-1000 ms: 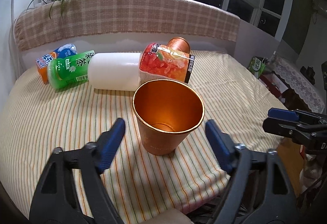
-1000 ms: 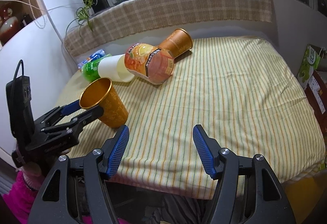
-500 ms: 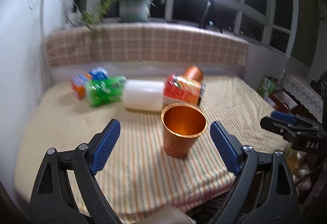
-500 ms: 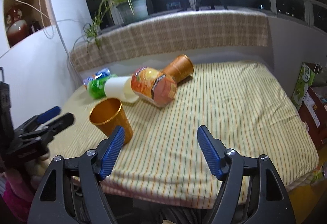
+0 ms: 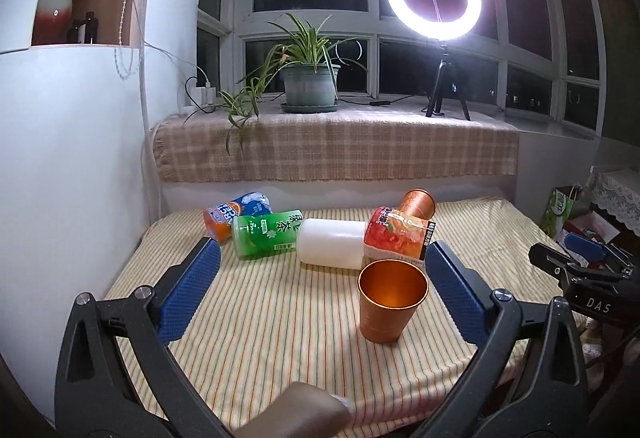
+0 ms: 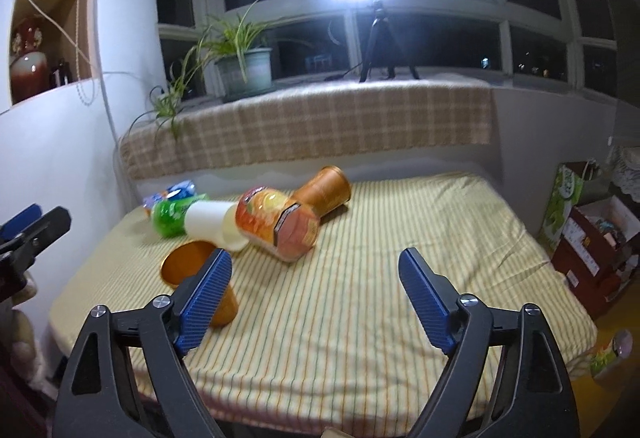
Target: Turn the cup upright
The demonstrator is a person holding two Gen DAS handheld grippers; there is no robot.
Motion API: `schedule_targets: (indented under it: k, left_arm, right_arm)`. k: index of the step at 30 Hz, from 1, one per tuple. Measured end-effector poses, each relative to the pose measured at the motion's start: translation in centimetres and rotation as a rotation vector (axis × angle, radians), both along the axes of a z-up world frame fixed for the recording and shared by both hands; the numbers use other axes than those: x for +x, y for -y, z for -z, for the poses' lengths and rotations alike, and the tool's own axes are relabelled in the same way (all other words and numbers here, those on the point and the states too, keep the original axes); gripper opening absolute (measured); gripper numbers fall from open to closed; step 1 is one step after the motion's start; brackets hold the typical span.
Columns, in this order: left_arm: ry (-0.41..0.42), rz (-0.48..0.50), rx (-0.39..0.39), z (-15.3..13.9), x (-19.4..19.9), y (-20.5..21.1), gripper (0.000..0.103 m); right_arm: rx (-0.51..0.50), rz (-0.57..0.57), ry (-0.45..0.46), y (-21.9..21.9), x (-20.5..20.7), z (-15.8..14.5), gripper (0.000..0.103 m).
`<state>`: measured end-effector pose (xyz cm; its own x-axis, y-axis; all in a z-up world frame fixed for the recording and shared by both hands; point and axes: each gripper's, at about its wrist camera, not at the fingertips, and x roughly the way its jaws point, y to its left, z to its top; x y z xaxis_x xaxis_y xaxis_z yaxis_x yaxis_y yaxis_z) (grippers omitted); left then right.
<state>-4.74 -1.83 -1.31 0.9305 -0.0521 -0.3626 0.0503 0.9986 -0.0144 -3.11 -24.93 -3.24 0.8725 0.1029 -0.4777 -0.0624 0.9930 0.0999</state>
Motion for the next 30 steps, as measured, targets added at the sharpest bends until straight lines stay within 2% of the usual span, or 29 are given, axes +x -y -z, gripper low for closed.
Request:
schedule_targets:
  k: [8,30]
  left_arm:
    - [0.0,-0.01,-0.004,-0.2,-0.1,-0.3,0.103]
    - [-0.003,-0.021,-0.007,-0.4,0.4,-0.3,0.103]
  right_arm:
    - [-0.026,0.013,0.011,-0.2,0.3,0.1,0.087]
    - [-0.014,0.016,-0.013,-0.2,1.1,0.7,0.087]
